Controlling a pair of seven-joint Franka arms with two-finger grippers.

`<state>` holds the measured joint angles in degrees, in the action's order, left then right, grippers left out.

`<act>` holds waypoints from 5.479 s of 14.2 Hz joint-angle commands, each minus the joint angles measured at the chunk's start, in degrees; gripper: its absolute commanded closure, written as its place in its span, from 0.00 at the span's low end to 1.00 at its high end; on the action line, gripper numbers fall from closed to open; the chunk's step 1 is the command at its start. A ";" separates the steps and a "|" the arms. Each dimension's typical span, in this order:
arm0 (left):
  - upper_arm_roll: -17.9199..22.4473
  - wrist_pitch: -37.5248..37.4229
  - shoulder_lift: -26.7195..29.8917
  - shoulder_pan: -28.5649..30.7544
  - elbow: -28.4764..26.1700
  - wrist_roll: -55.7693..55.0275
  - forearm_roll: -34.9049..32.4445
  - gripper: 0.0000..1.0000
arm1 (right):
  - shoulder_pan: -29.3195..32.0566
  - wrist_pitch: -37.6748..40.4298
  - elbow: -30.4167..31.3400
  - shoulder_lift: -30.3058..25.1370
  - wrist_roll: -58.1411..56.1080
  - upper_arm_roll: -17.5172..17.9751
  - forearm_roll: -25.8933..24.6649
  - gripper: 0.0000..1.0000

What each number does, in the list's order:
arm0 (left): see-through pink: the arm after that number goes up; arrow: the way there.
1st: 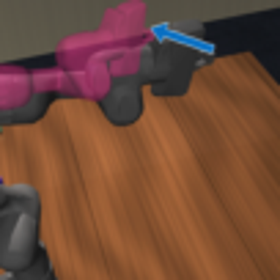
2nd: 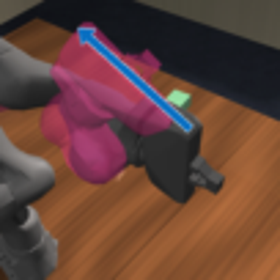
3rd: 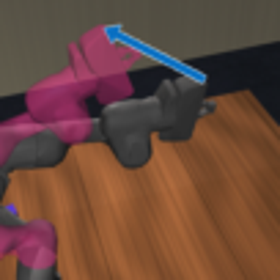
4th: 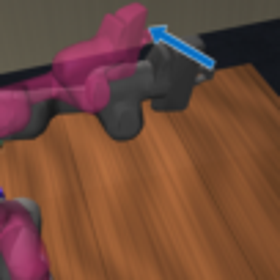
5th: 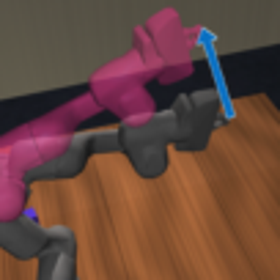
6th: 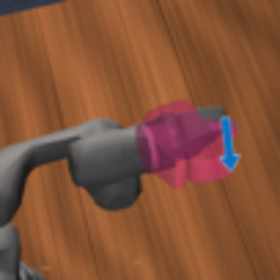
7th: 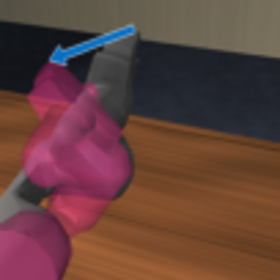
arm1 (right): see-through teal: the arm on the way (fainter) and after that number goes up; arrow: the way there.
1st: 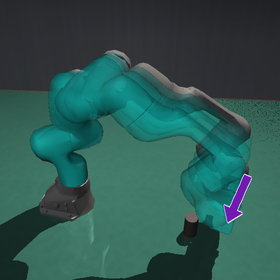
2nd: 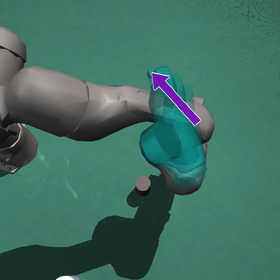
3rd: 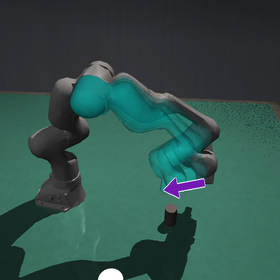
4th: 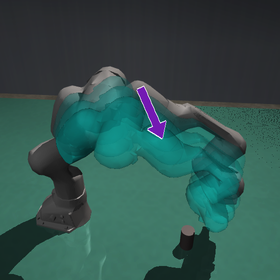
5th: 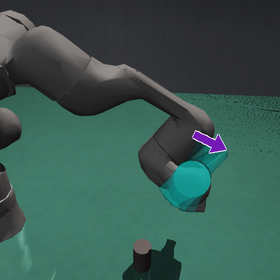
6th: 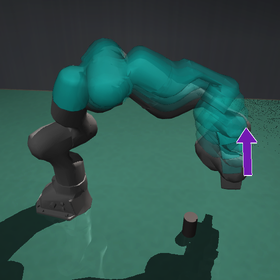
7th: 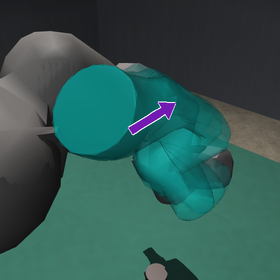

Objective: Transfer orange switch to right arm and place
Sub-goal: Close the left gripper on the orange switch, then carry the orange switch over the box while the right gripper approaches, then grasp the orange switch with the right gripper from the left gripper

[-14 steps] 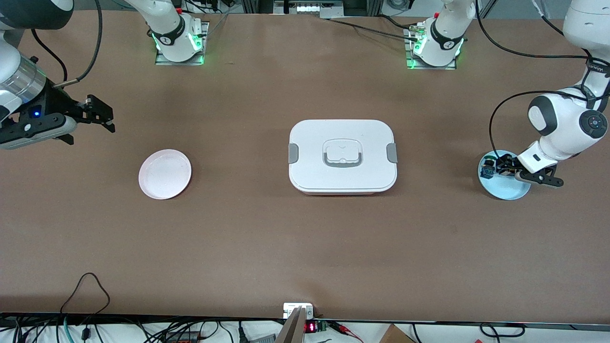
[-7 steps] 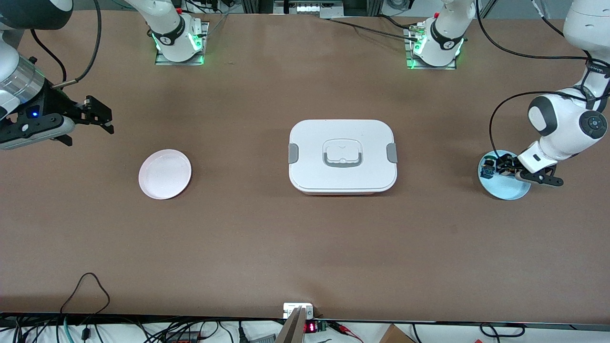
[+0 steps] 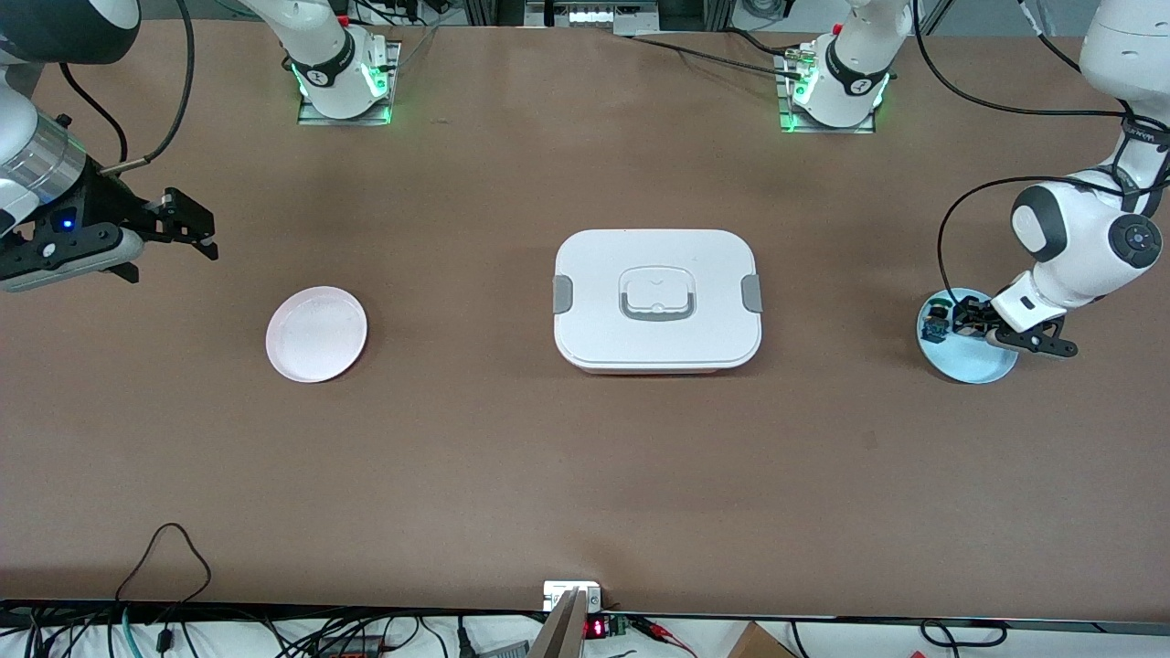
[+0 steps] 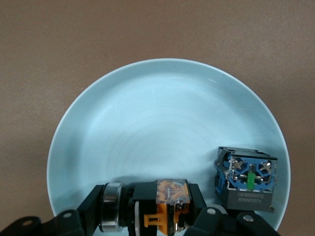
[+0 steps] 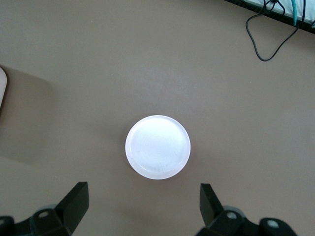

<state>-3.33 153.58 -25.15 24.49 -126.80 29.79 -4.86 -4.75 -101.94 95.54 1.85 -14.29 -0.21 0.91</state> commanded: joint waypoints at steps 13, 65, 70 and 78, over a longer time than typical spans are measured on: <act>-9.42 -44.22 1.51 0.56 30.54 7.62 7.63 0.66 | 0.27 0.34 -1.59 3.16 -0.04 -0.23 -0.38 0.00; -28.05 -35.45 -6.32 -27.13 30.91 87.81 101.62 0.94 | -24.60 -26.20 18.36 6.76 1.37 0.21 94.36 0.16; -28.05 -35.54 -6.23 -27.13 30.99 87.54 101.62 0.94 | -25.31 -26.56 18.19 7.12 0.93 0.30 96.65 0.32; -28.05 -35.45 -6.14 -27.04 30.99 87.37 101.62 0.94 | -25.13 -26.64 18.19 7.12 -0.83 0.21 96.74 1.00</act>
<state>-31.45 117.63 -31.05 -2.13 -96.82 115.38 94.82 -29.94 -128.58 113.16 9.41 -14.26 0.00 96.60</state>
